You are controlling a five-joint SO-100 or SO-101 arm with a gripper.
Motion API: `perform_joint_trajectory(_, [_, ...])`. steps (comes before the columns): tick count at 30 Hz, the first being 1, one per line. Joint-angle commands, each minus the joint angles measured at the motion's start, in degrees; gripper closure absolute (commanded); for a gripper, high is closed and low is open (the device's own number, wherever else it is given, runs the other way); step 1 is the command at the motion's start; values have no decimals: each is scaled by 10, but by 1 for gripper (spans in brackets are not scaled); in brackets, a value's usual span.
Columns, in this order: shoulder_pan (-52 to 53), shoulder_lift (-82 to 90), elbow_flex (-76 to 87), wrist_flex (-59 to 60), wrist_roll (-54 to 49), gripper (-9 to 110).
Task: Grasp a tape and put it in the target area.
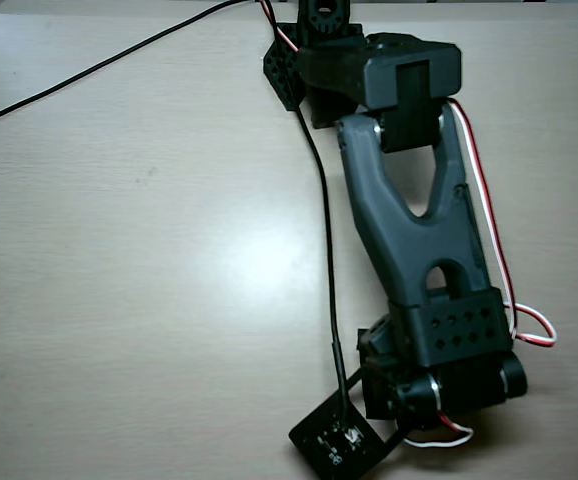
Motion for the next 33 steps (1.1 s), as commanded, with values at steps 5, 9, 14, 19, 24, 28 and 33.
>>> perform_joint_trajectory(5, [-3,0,-25,10,2,93])
perform_joint_trajectory(9, [-2,6,-32,25,-2,91])
perform_joint_trajectory(14, [12,37,-65,68,-10,91])
perform_joint_trajectory(19, [47,97,-71,95,-11,91])
perform_joint_trajectory(24, [98,132,-75,117,15,91])
perform_joint_trajectory(28, [166,149,-68,119,45,91])
perform_joint_trajectory(33, [235,171,-44,119,47,91])
